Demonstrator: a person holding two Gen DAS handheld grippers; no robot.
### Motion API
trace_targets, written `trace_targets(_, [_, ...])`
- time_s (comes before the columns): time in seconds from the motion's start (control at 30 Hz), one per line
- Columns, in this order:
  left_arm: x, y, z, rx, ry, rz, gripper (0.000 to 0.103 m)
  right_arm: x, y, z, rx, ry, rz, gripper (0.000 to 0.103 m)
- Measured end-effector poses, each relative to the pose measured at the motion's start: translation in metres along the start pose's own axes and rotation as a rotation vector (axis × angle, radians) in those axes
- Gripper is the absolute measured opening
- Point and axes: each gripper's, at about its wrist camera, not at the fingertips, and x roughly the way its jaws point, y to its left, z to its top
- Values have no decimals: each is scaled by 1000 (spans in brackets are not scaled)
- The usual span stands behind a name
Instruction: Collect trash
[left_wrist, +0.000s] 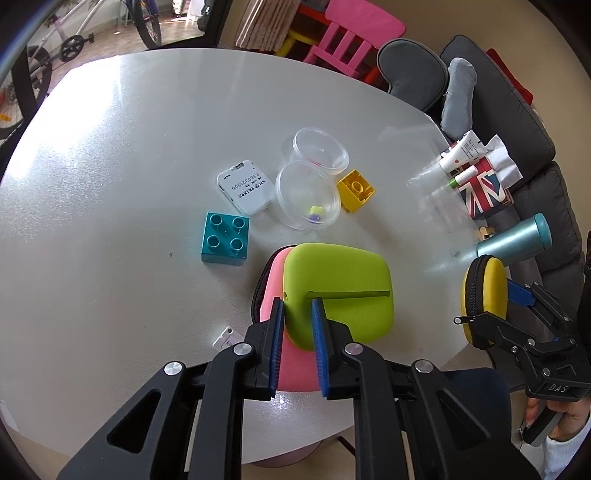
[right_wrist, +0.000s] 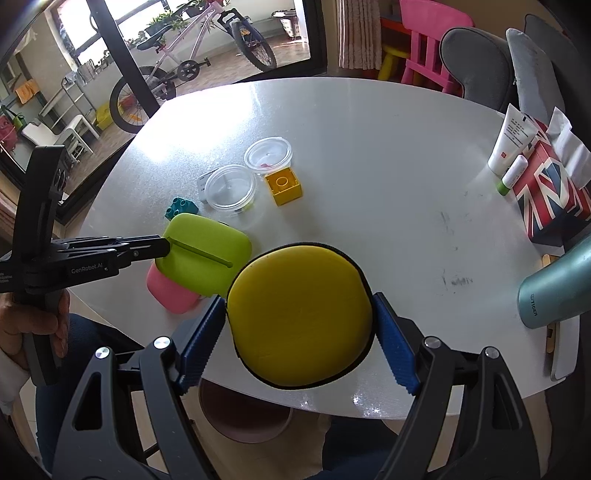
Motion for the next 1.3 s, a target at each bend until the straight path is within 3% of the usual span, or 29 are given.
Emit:
trace_targets(0.3, [2,-2,0,-17,13,-30,7,-1,-1,1,2,-4,-1,79])
trace_targets(0.67, [-31,-41,-9,134,-42,-2,5,-14,4,0,-16,-28,4,79])
trace_targets(0.93, [-56,-49,-18,168,-85,3,0,-21,8,0,-25,-42,13,79])
trace_targets(1.3, [-54,-40,-26,171,-64,28,0,-19,10,-1,-24,-35,23,79])
